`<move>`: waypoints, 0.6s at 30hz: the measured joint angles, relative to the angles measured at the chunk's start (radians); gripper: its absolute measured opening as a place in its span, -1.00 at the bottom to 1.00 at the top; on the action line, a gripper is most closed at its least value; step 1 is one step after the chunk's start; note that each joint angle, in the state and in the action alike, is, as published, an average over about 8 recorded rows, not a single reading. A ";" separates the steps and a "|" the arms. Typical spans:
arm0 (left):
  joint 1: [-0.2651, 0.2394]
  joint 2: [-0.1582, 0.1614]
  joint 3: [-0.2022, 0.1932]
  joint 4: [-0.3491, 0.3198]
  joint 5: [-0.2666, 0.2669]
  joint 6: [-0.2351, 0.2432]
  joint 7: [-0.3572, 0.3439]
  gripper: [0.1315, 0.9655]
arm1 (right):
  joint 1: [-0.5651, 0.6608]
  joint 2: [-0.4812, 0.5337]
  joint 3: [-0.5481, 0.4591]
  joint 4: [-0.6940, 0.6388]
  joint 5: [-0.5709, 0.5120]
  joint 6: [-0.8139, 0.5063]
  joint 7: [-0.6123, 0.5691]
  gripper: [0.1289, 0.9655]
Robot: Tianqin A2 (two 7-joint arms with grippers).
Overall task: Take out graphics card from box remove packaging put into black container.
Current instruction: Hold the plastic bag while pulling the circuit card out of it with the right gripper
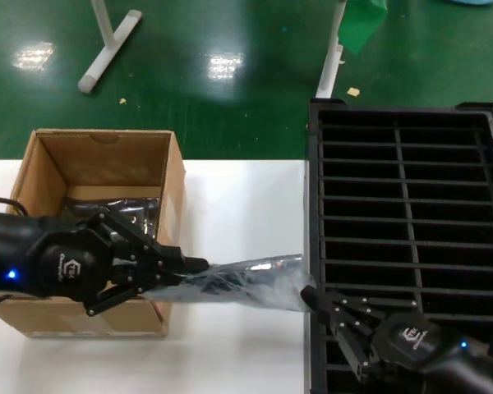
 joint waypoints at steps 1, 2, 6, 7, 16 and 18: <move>0.000 0.004 -0.001 0.000 0.001 0.000 -0.001 -0.97 | -0.001 -0.001 -0.001 -0.001 0.001 -0.001 0.000 -0.92; 0.000 0.008 -0.001 0.000 0.002 0.000 -0.002 -0.97 | -0.002 -0.001 -0.002 -0.003 0.001 -0.002 0.000 -0.93; -0.003 0.019 0.003 0.001 0.004 0.000 -0.002 -0.97 | -0.003 -0.005 -0.006 -0.008 0.002 -0.004 0.000 -0.96; -0.004 0.022 0.006 0.002 0.004 0.000 0.001 -0.97 | -0.004 -0.006 -0.007 -0.009 0.002 -0.004 0.000 -0.96; -0.027 0.042 0.050 0.034 -0.005 0.000 0.052 -0.97 | -0.006 -0.005 -0.015 -0.005 0.006 0.002 0.021 -0.96; -0.032 0.046 0.064 0.042 -0.012 0.000 0.067 -0.97 | -0.006 -0.003 -0.018 -0.001 0.004 0.005 0.028 -0.96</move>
